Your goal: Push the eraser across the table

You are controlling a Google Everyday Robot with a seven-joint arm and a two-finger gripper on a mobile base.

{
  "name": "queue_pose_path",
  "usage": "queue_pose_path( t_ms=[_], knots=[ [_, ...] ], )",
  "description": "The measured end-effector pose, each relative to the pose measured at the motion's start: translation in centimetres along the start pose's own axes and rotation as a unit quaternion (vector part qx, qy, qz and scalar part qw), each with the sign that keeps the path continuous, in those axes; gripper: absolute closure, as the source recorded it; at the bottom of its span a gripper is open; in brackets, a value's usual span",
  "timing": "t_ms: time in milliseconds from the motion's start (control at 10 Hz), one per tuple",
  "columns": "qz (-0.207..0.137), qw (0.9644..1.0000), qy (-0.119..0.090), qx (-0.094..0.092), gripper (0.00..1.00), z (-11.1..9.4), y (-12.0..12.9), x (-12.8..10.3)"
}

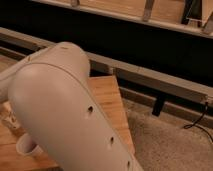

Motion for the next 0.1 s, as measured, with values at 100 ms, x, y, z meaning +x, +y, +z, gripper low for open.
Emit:
queue_pose_path(
  t_ms=[100],
  knots=[
    [0.019, 0.9995, 0.024, -0.01, 0.96, -1.28, -1.96, -0.56]
  ],
)
